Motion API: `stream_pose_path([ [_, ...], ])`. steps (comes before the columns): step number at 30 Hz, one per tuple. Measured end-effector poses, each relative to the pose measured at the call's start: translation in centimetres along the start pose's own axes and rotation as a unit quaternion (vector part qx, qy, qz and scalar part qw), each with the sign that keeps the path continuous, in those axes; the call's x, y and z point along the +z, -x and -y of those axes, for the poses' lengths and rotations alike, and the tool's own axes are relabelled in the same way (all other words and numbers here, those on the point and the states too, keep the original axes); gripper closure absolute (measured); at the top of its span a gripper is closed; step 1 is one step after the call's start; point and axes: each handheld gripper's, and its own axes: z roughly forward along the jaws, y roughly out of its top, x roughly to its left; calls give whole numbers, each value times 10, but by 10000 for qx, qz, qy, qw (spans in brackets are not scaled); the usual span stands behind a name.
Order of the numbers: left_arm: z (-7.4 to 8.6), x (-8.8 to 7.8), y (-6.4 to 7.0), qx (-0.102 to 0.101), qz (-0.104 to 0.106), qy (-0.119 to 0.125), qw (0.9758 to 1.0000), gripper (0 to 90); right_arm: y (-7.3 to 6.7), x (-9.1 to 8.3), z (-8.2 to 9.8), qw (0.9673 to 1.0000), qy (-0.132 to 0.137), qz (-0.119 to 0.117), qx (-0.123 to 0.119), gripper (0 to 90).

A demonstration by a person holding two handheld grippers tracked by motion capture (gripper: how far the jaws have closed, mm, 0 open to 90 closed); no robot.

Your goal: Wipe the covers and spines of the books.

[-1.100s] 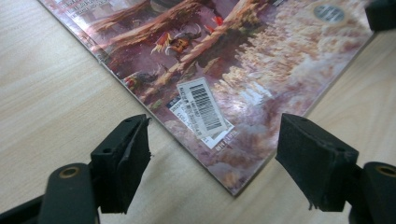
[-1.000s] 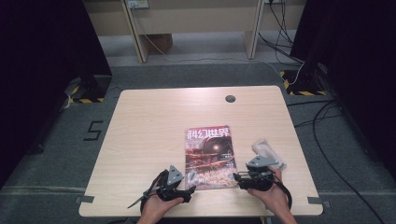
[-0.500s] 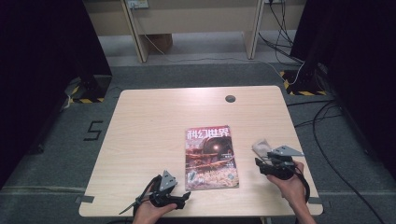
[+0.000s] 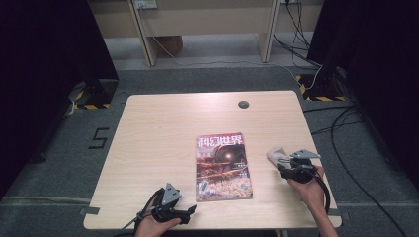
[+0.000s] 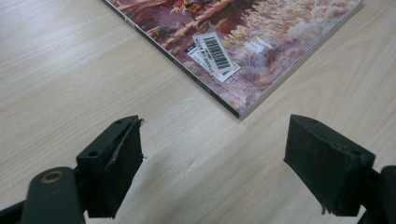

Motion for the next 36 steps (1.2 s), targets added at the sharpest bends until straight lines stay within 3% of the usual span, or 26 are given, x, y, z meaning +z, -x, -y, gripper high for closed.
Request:
stream_pose_path([
  [7, 1, -1, 0, 20, 27, -34, 10000, 184, 4, 9, 1, 9998, -173, -33, -77, 514],
  [19, -2, 7, -2, 9, 66, -76, 9999, 185, -3, 24, -12, 9994, -72, -200, -265, 561],
  [28, -6, 12, 0, 66, 124, -83, 9999, 184, -14, 36, -22, 9988, -3, -226, -436, 542],
  [34, -6, 10, 1, 115, 127, -71, 9998, 184, -17, 38, -24, 9984, 95, -458, -302, 468],
  [36, -6, 10, 1, 134, 122, -60, 9998, 184, -16, 33, -25, 9984, 170, -513, -134, 423],
])
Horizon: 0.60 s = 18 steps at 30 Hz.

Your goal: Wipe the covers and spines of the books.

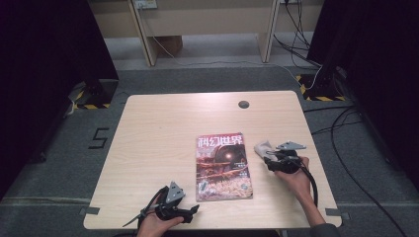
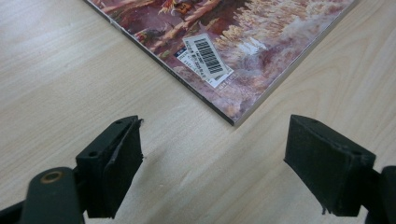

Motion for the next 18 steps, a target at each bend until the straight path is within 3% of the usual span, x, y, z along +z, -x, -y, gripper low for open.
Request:
stream_pose_path([
  [3, 0, 0, -1, 14, -8, -27, 10000, 184, 5, -10, 0, 9996, 163, 32, 236, 371],
  [8, -1, 0, 1, 65, 6, 3, 10000, 184, 6, -30, 7, 9990, 344, 31, 280, 361],
  [13, 0, -1, 2, 96, -6, -7, 10000, 184, 1, -51, 17, 9988, 428, -21, 249, 355],
  [18, 0, -1, 2, 95, -1, -2, 10000, 184, -6, -65, 30, 9989, 456, -14, 61, 352],
])
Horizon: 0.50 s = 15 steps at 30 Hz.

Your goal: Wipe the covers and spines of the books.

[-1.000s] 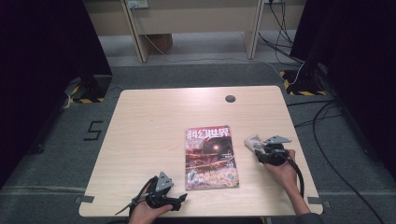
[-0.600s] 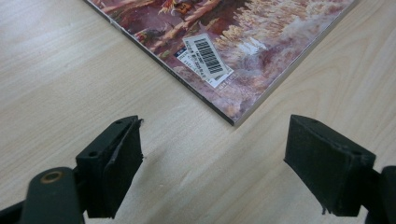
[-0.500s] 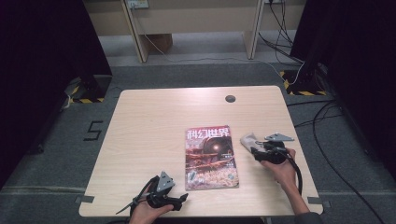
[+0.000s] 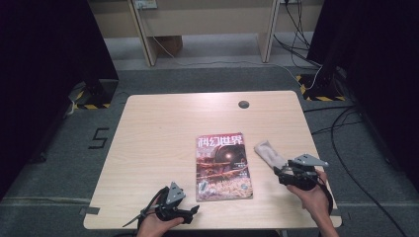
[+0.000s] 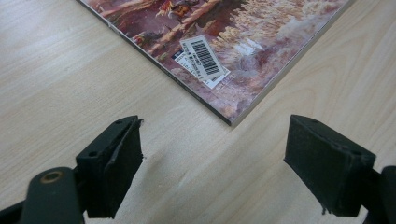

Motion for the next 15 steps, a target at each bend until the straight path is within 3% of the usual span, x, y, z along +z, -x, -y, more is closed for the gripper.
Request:
stream_pose_path([
  [15, 1, 1, 1, 32, -8, -26, 10000, 184, -27, -15, 26, 9978, -237, -469, -412, 302],
])
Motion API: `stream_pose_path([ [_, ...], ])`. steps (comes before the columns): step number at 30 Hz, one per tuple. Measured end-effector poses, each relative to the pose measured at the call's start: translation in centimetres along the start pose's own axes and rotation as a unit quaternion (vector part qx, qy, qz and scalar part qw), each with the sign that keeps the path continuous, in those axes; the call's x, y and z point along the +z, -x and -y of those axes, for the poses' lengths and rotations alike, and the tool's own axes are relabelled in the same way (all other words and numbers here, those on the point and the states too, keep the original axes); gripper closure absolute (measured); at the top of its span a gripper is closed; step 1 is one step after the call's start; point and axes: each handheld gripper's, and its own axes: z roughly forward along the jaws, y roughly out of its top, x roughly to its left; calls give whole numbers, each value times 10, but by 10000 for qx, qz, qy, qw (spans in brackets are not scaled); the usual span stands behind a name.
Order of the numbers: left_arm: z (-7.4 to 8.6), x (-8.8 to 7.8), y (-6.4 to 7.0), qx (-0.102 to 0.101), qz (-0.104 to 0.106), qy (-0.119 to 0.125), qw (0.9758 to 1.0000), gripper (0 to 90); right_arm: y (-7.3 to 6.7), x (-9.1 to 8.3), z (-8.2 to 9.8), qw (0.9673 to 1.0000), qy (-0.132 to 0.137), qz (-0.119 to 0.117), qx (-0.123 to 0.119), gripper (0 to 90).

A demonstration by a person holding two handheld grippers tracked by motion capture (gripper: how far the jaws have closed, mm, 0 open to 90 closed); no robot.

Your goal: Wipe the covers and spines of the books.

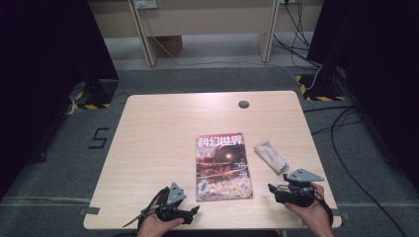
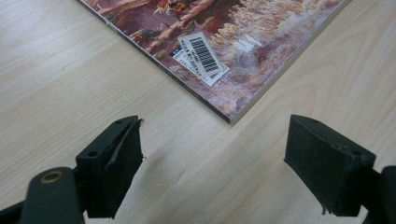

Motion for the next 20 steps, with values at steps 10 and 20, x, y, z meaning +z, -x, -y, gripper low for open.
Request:
stream_pose_path([
  [10, 0, 1, 0, 40, 6, -61, 10000, 181, -13, -7, 13, 9996, -176, -222, -82, 272],
  [20, 1, 2, 1, 81, 21, -96, 9999, 178, -15, -11, 20, 9993, -290, -227, -88, 269],
])
